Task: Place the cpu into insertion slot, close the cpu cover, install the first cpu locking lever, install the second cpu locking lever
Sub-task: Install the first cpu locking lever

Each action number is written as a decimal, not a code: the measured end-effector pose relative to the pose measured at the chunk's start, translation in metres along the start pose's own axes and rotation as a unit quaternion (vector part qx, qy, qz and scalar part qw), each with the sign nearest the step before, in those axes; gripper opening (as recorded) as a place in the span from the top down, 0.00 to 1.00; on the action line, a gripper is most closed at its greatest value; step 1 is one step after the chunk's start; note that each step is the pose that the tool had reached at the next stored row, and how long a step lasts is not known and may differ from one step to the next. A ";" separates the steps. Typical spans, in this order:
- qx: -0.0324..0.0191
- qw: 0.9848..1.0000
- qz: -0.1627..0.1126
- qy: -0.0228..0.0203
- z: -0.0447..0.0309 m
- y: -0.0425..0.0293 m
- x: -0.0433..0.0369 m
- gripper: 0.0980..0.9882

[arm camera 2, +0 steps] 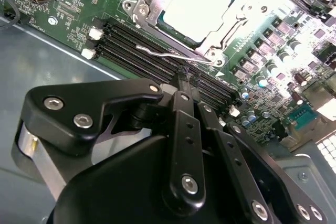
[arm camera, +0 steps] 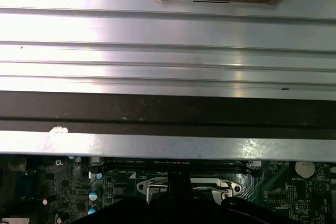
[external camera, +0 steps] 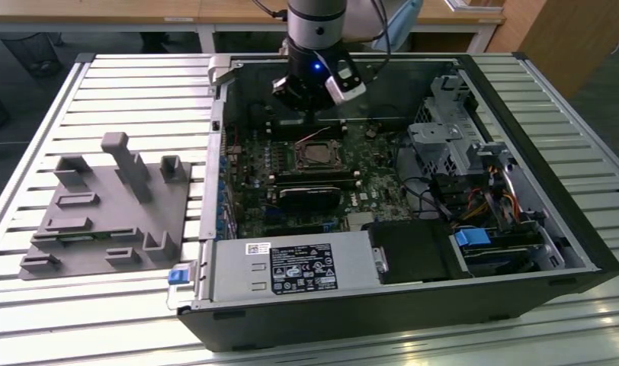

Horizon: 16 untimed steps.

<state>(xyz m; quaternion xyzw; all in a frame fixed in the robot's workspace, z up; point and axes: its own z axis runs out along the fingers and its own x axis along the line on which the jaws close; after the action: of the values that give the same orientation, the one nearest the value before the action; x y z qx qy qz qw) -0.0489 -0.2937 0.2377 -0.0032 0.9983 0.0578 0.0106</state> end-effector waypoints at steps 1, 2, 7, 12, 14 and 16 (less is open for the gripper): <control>0.000 1.000 0.000 0.000 0.0001 0.0000 -0.0003 0.99; 0.000 1.000 0.000 0.000 0.0002 0.0000 -0.0006 0.99; 0.000 1.000 0.000 0.000 0.0006 -0.0001 -0.0030 0.99; 0.000 1.000 0.000 0.000 0.0008 -0.0001 -0.0049 0.99; 0.000 1.000 0.000 0.000 0.0009 -0.0001 -0.0050 0.99; 0.000 1.000 0.000 0.000 0.0010 -0.0001 -0.0052 0.99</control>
<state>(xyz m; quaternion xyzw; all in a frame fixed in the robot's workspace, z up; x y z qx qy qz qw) -0.0436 -0.2936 0.2369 -0.0032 0.9983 0.0578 0.0106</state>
